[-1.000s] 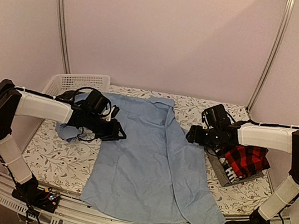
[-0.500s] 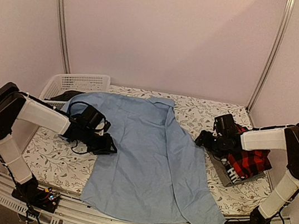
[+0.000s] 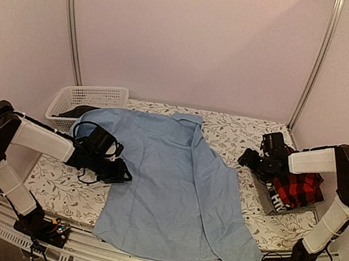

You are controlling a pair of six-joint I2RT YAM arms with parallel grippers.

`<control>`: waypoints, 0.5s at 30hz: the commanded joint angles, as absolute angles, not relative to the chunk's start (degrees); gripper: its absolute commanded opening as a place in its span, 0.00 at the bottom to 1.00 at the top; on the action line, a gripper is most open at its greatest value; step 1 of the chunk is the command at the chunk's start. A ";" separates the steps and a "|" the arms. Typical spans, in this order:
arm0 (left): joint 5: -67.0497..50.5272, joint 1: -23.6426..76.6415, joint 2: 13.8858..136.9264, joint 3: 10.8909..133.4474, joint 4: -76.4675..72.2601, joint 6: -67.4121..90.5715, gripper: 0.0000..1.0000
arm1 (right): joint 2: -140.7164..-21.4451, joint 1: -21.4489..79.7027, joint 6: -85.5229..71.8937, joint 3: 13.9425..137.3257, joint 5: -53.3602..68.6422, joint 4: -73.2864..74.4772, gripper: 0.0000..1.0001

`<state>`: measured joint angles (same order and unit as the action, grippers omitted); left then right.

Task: Fold and stack the long sleeve shirts
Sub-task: Smooth out the flattened shirt at the center of the board.

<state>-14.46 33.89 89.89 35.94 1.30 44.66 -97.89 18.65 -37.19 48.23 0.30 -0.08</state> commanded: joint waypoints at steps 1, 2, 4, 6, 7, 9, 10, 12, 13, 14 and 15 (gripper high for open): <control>-12.99 34.01 88.45 34.02 4.41 45.16 0.36 | -97.76 18.14 -35.19 49.29 -0.55 2.38 0.89; -13.09 34.06 88.49 34.16 4.30 45.06 0.36 | -97.62 18.36 -34.68 49.92 1.16 2.95 0.89; -13.29 34.02 88.81 34.78 4.31 44.76 0.36 | -97.05 20.17 -33.88 51.55 0.47 4.64 0.89; -13.69 34.04 88.64 35.73 4.13 44.53 0.35 | -96.17 22.63 -32.94 53.64 -2.54 7.23 0.89; -13.85 34.02 88.49 36.32 4.13 44.40 0.35 | -95.60 23.75 -32.61 54.57 -3.50 8.57 0.89; -13.86 34.01 87.99 37.57 4.70 44.10 0.36 | -94.23 26.50 -32.07 56.04 -5.84 10.57 0.90; -13.88 34.02 87.71 38.25 4.99 43.78 0.36 | -93.39 27.93 -31.79 56.74 -7.09 11.68 0.90; -14.04 34.06 87.12 39.58 5.67 43.29 0.35 | -92.43 31.82 -31.27 58.68 -9.28 14.72 0.90; -13.93 34.02 86.96 40.25 6.00 43.04 0.35 | -92.36 33.66 -30.98 59.76 -10.29 15.87 0.90; -13.89 34.04 86.86 40.86 6.32 42.76 0.35 | -92.44 35.66 -30.46 60.89 -11.55 17.13 0.90; -13.89 34.04 86.83 41.66 6.57 42.50 0.35 | -93.11 37.34 -29.82 62.16 -12.58 18.42 0.90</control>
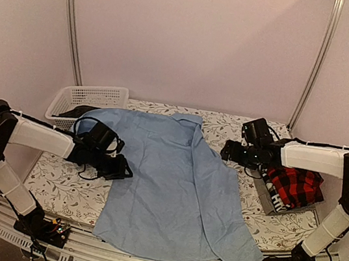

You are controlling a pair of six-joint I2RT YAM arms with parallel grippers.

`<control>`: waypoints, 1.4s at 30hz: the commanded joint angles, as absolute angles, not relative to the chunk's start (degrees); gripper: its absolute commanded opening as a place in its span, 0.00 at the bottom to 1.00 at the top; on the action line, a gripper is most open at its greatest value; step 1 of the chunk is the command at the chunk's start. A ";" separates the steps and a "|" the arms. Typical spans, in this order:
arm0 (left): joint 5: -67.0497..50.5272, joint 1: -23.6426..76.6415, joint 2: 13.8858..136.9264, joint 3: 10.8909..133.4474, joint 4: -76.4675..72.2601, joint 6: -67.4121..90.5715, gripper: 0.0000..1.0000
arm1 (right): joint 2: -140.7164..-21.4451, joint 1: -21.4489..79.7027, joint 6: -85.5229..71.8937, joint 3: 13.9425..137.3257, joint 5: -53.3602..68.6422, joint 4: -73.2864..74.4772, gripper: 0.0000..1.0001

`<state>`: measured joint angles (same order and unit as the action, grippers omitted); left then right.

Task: Fold and stack the long sleeve shirts
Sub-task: Smooth out the flattened shirt at the center of the board.

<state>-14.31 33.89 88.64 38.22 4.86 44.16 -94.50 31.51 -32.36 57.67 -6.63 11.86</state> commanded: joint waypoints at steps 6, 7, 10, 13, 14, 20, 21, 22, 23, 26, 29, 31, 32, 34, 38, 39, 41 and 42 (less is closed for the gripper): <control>-14.73 34.19 87.15 43.27 6.78 41.98 0.35 | -99.05 43.06 -28.79 69.64 -15.72 23.22 0.88; -14.83 34.23 87.37 43.40 6.75 41.86 0.36 | -100.48 43.33 -28.58 70.76 -15.72 23.58 0.87; -15.17 34.31 88.13 43.67 6.52 41.82 0.35 | -103.25 43.97 -28.03 73.28 -15.60 24.67 0.85; -15.27 34.29 88.28 43.56 6.04 41.98 0.35 | -106.20 44.76 -27.61 74.85 -15.44 25.19 0.83; -15.29 34.29 88.37 43.47 5.82 42.05 0.35 | -107.22 45.05 -27.43 75.45 -15.44 25.69 0.83; -15.83 34.32 89.48 43.50 5.19 41.83 0.35 | -110.19 48.26 -26.92 79.42 -18.02 27.28 0.82; -15.93 34.29 89.66 43.57 5.15 41.82 0.35 | -111.42 48.67 -26.87 80.24 -18.29 27.76 0.82; -15.91 34.33 89.76 43.53 4.98 41.71 0.35 | -112.23 48.91 -26.93 80.92 -18.33 28.11 0.82; -16.05 34.28 89.94 43.51 4.81 41.69 0.35 | -113.36 49.04 -26.98 81.52 -18.39 28.44 0.82; -16.22 34.32 90.24 43.44 4.44 41.84 0.35 | -115.94 49.05 -27.30 82.23 -20.25 28.78 0.79; -16.37 34.31 90.75 43.33 4.23 41.95 0.35 | -117.52 48.91 -27.33 83.10 -22.97 29.63 0.72; -16.12 34.28 91.02 43.32 4.66 41.92 0.35 | -118.47 48.71 -27.29 83.80 -23.60 30.24 0.66; -15.83 34.28 91.13 43.29 5.09 41.90 0.35 | -118.65 48.55 -27.41 84.18 -24.14 30.75 0.62; -15.45 34.23 91.23 43.02 5.42 41.88 0.35 | -118.74 48.23 -27.59 84.61 -25.02 31.11 0.51; -15.16 34.23 91.64 42.34 5.23 42.25 0.35 | -118.53 47.27 -26.67 85.60 -24.68 31.61 0.17; -14.89 34.21 91.75 42.14 5.28 42.33 0.35 | -118.36 47.02 -26.44 85.87 -24.62 31.69 0.09; -14.42 34.24 91.76 41.69 5.23 42.74 0.35 | -117.71 46.29 -25.66 86.23 -24.68 31.76 0.00; -14.19 34.20 91.76 41.48 5.17 42.78 0.35 | -117.13 45.79 -25.40 86.36 -24.67 31.83 0.00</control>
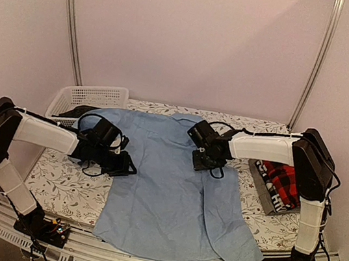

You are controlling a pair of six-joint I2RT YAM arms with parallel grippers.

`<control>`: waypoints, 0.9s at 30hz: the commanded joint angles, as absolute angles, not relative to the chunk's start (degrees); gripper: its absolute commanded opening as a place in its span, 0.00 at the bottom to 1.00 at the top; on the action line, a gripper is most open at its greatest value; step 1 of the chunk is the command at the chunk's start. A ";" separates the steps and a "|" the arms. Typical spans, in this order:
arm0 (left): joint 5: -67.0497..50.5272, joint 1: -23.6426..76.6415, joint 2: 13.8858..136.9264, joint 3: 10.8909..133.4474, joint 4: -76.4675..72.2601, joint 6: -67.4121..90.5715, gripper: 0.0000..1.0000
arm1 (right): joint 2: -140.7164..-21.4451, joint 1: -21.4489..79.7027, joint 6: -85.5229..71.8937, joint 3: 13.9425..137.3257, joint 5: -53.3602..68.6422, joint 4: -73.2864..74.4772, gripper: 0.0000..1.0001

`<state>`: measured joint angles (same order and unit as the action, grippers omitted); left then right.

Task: Fold and stack the long sleeve shirts
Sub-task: Smooth out the flattened shirt at the center of the board.

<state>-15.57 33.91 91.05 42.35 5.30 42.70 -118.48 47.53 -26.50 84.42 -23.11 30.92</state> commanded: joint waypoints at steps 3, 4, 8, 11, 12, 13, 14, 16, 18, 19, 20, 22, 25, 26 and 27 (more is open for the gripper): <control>-13.71 34.21 92.05 40.97 5.15 43.05 0.35 | -115.80 43.82 -23.97 87.07 -24.83 31.82 0.00; -13.74 34.19 92.22 40.88 5.13 43.06 0.35 | -115.48 42.71 -23.22 87.55 -24.86 32.18 0.00; -13.46 34.19 92.47 40.52 4.93 43.08 0.34 | -115.51 38.67 -20.81 90.47 -24.16 32.90 0.00; -13.45 34.23 92.80 40.44 4.84 43.18 0.34 | -117.30 35.57 -19.19 93.95 -22.85 33.13 0.00; -13.40 34.19 92.88 40.45 4.87 43.17 0.34 | -117.92 34.66 -18.84 95.02 -22.22 33.18 0.00; -13.38 34.21 92.90 40.43 4.82 43.23 0.34 | -119.23 33.73 -18.37 96.14 -21.74 33.26 0.00; -13.38 34.23 92.90 40.45 4.75 43.18 0.34 | -120.05 32.92 -18.08 97.34 -21.43 33.45 0.00; -13.16 34.21 92.71 40.48 4.93 43.20 0.34 | -121.92 31.62 -17.53 99.14 -21.14 33.56 0.00; -13.05 34.26 92.35 40.32 5.05 43.30 0.34 | -124.06 30.40 -17.19 100.68 -20.05 33.71 0.01; -13.10 34.20 92.26 40.27 5.09 43.28 0.34 | -124.69 29.98 -17.01 101.31 -19.16 33.94 0.04; -13.10 34.23 92.08 40.33 5.17 43.25 0.34 | -125.38 29.91 -16.82 101.94 -18.62 34.24 0.09; -13.17 34.19 91.87 40.52 5.33 43.09 0.34 | -125.75 29.88 -16.60 102.54 -17.55 34.74 0.18; -13.38 34.20 91.28 40.93 5.45 42.91 0.34 | -124.08 30.24 -16.93 101.60 -16.38 34.90 0.38; -13.48 34.21 91.05 41.20 5.60 42.83 0.34 | -123.37 30.50 -17.20 100.87 -16.13 34.85 0.43; -13.65 34.20 90.81 41.48 5.60 42.79 0.34 | -121.71 30.81 -17.33 100.02 -15.88 34.68 0.48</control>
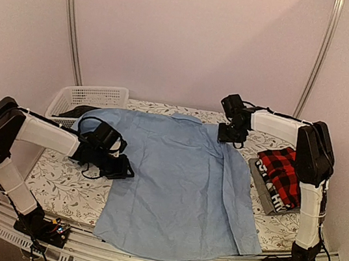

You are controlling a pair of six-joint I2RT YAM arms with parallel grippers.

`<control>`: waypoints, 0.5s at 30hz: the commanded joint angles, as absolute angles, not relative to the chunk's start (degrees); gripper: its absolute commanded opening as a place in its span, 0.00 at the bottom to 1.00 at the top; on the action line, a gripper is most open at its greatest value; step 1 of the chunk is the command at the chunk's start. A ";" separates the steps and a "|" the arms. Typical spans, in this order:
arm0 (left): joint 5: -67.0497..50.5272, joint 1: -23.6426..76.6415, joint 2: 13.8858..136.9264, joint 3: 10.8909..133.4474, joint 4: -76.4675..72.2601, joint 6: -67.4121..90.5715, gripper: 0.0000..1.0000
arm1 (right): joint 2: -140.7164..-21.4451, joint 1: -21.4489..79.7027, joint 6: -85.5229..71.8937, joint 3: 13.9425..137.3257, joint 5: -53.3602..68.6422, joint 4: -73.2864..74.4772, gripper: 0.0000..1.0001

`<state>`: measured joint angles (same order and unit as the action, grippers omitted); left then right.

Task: Fold and stack the long sleeve shirts
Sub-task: Smooth out the flattened shirt at the center of the board.

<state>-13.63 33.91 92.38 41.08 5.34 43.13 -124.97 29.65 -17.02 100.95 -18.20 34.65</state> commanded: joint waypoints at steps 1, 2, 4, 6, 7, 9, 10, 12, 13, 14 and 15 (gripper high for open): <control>-13.70 34.19 90.66 41.81 5.75 42.70 0.34 | -120.25 31.10 -17.46 98.73 -15.49 34.50 0.55; -13.78 34.19 90.39 42.22 5.99 42.57 0.34 | -119.05 31.56 -17.55 97.53 -15.14 34.39 0.62; -13.82 34.19 89.93 43.09 6.42 42.37 0.34 | -115.62 32.84 -18.37 94.69 -14.95 33.95 0.71; -13.87 34.19 89.45 43.95 6.99 41.98 0.35 | -112.44 34.58 -19.12 91.43 -15.03 33.67 0.78; -13.87 34.20 89.25 44.57 7.29 41.76 0.35 | -110.17 35.59 -19.50 89.49 -15.11 33.81 0.80; -13.66 34.25 88.85 45.41 7.90 41.45 0.35 | -106.90 37.77 -21.08 85.17 -15.63 33.59 0.85; -13.63 34.26 88.59 45.66 8.00 41.20 0.35 | -104.56 38.96 -21.70 82.90 -16.10 33.76 0.87; -13.88 34.22 88.34 46.27 8.10 40.98 0.35 | -101.58 41.33 -23.62 78.70 -16.43 33.84 0.89; -14.10 34.21 88.41 46.50 8.09 40.75 0.35 | -99.77 42.52 -24.76 76.92 -16.82 34.12 0.90; -14.37 34.20 88.58 46.82 8.11 40.59 0.35 | -98.86 44.12 -25.55 75.52 -17.73 34.86 0.91; -14.73 34.24 88.68 47.11 8.15 40.42 0.35 | -97.88 45.29 -26.83 74.19 -18.12 35.67 0.91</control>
